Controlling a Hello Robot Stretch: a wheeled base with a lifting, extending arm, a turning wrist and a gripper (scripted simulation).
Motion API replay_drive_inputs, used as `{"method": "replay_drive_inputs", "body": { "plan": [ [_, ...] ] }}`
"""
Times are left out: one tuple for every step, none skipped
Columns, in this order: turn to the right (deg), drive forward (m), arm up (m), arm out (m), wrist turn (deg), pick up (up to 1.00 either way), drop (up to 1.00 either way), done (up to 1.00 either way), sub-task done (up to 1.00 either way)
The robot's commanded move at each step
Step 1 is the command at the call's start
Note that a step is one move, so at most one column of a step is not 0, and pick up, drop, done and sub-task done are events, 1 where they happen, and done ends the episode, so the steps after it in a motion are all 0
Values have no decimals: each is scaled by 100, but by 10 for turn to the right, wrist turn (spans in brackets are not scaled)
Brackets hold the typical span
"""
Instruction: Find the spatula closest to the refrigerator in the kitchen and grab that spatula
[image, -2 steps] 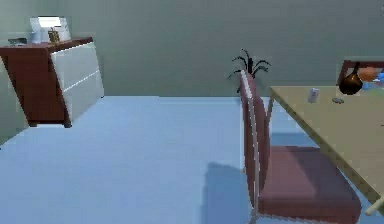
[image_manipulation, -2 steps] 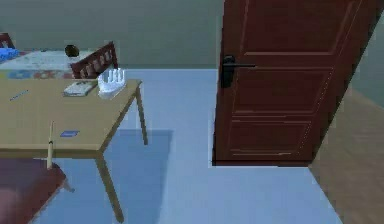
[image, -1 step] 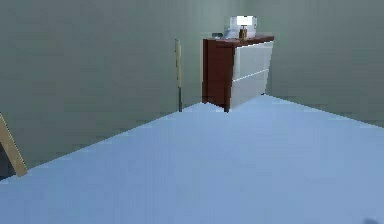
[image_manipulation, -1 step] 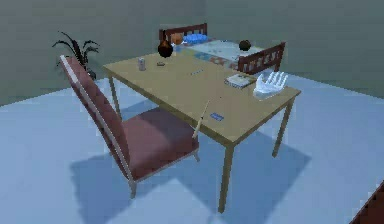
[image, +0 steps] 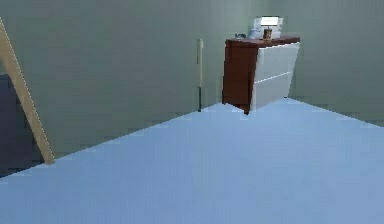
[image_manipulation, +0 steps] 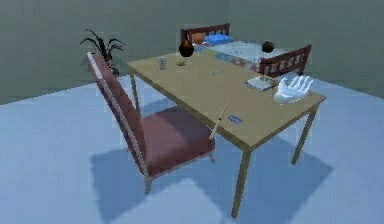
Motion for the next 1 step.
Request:
{"method": "replay_drive_inputs", "body": {
  "plan": [
    [0,50,0,0,0,0,0,0,0]
  ]
}}
